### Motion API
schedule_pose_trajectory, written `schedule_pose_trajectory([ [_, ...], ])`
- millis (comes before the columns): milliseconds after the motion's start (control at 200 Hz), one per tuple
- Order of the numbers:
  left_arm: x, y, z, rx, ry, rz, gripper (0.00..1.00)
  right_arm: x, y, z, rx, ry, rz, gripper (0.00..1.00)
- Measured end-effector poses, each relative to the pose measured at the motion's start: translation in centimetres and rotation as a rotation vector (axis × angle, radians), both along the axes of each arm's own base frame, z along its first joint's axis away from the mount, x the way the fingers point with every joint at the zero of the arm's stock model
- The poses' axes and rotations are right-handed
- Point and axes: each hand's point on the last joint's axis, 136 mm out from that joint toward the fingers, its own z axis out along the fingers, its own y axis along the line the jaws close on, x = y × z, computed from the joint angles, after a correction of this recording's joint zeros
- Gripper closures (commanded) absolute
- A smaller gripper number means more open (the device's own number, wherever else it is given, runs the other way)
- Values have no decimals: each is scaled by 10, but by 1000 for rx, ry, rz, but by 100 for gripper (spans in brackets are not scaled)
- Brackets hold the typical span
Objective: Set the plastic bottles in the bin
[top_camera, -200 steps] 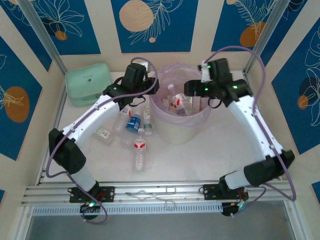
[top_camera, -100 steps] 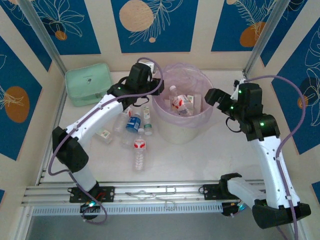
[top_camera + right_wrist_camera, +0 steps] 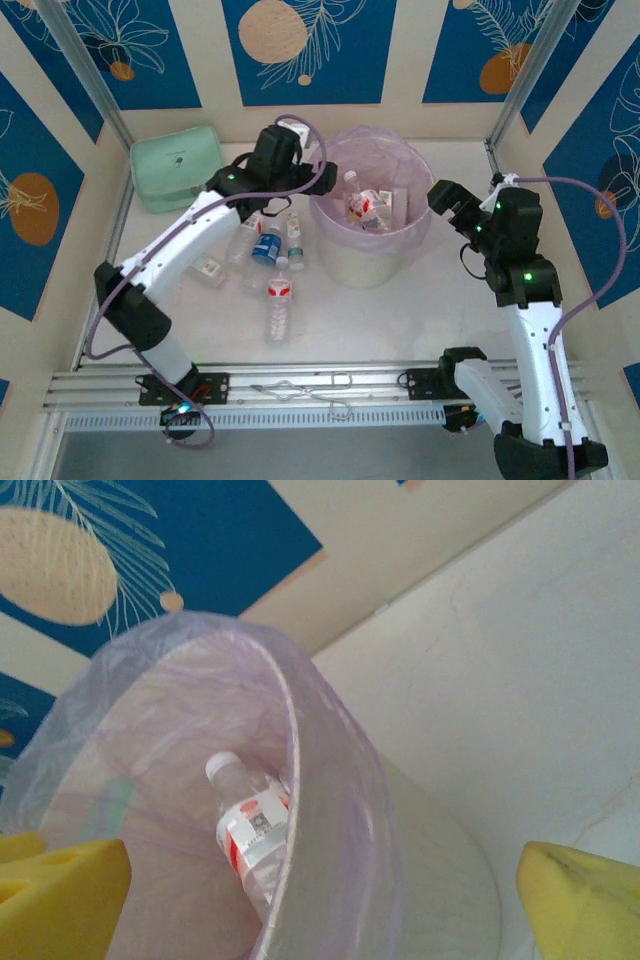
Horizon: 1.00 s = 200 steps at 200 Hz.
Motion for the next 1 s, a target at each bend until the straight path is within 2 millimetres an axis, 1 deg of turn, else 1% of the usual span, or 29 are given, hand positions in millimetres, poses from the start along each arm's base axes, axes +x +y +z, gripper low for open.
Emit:
schedule_pose_trajectory([
  [95,-15,27,36,16,-74,39,1,-2,-5,6,9,-23,-25,1],
  [170,-29,60,67,10,-122,97,0,-1,-7,6,14,-30,-37,1],
  [190,-33,68,71,10,-128,110,1,-1,-8,5,16,-29,-40,1],
  [235,-41,96,81,-4,-142,166,1,2,-9,2,17,-22,-44,1],
  [255,-43,107,82,-8,-145,193,1,3,-10,1,17,-19,-47,1],
  [275,-46,123,82,-16,-146,227,1,5,-11,-1,17,-14,-49,1],
  [295,-49,138,79,-17,-140,266,0,6,-11,-3,18,-9,-49,1],
  [315,-53,153,74,-20,-131,304,1,8,-12,-4,19,-3,-50,1],
  [350,-57,179,59,-23,-109,373,1,12,-12,-7,21,6,-49,1],
  [415,-68,221,12,-8,-23,500,7,20,-14,-14,27,31,-42,1],
  [425,-69,225,6,-4,-12,513,7,22,-15,-16,29,35,-42,1],
  [455,-73,241,-18,4,38,568,9,25,-16,-20,33,51,-38,1],
  [505,-78,258,-57,10,124,642,9,31,-16,-27,45,72,-28,0],
  [535,-81,266,-78,15,172,673,10,34,-15,-30,53,81,-18,0],
  [605,-87,282,-133,2,294,760,18,40,-12,-35,71,98,7,1],
  [650,-94,289,-162,-28,359,808,20,43,-9,-38,81,106,23,1],
  [685,-99,296,-179,-60,397,852,21,45,-7,-39,86,109,38,1],
  [750,-105,309,-201,-124,440,932,24,46,-4,-40,89,112,61,0],
  [800,-106,316,-212,-161,461,982,25,46,-2,-41,91,113,75,0],
  [870,-102,322,-219,-195,473,1033,28,45,0,-41,92,114,90,0],
  [1001,-89,330,-229,-234,475,1096,29,42,-1,-41,95,117,99,0],
])
